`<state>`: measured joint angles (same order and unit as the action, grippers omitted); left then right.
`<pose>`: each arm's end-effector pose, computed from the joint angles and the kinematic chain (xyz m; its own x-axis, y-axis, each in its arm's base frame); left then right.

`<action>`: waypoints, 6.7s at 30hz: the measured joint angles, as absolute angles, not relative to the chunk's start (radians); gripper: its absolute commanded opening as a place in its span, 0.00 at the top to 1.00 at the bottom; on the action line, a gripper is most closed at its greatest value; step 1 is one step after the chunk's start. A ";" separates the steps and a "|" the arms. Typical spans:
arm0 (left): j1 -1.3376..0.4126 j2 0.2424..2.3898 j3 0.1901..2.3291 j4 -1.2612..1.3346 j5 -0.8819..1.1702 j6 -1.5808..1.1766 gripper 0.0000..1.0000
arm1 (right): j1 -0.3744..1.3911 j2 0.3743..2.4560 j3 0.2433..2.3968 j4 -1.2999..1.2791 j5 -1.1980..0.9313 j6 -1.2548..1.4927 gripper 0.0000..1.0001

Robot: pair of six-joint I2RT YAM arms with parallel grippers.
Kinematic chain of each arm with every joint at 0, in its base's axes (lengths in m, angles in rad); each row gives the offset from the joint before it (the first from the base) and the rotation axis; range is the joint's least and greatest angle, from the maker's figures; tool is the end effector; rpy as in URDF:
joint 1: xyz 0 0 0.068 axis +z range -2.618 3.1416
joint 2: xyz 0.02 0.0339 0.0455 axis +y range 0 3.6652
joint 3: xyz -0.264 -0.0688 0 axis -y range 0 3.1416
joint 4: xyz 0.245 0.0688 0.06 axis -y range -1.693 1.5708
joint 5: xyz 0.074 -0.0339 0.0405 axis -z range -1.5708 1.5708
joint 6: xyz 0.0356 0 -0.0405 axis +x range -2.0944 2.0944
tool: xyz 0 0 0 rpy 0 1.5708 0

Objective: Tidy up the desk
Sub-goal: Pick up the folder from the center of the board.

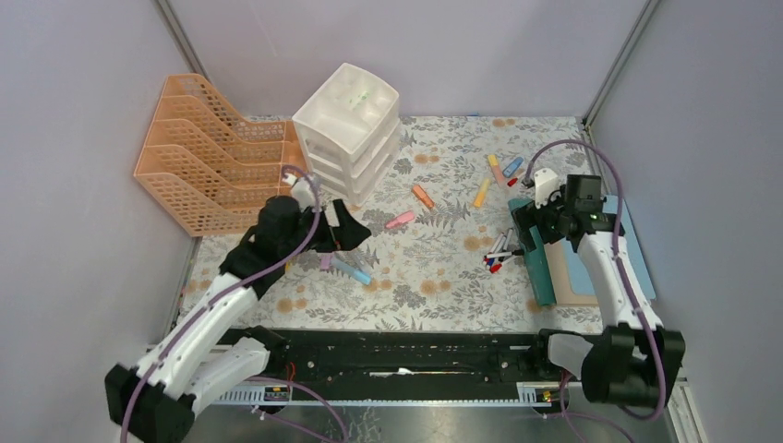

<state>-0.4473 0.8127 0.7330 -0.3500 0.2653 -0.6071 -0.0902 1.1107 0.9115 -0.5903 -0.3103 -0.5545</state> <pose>0.1637 -0.0889 0.3004 -0.6692 -0.2896 -0.6843 0.3050 0.7327 -0.6083 0.2308 -0.0100 0.2838 -0.5336 -0.4552 -0.7128 -0.4814 0.8564 -0.1865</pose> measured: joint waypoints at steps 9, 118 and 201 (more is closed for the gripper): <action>-0.483 0.990 0.780 -0.336 0.211 -0.530 0.01 | -0.119 1.410 0.822 -0.336 -0.012 -0.582 0.00; -0.884 1.818 0.759 0.847 -0.021 -1.345 0.01 | 0.148 1.311 0.887 -0.484 -0.509 -0.343 0.75; -0.764 1.051 0.627 0.403 0.220 -0.128 1.00 | 0.035 1.212 1.079 -0.587 -0.843 -0.562 0.00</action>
<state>-0.7643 1.0508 0.6273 0.4030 0.2195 -0.1280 0.0353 1.2121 1.0794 -0.5865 -0.8429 -0.5621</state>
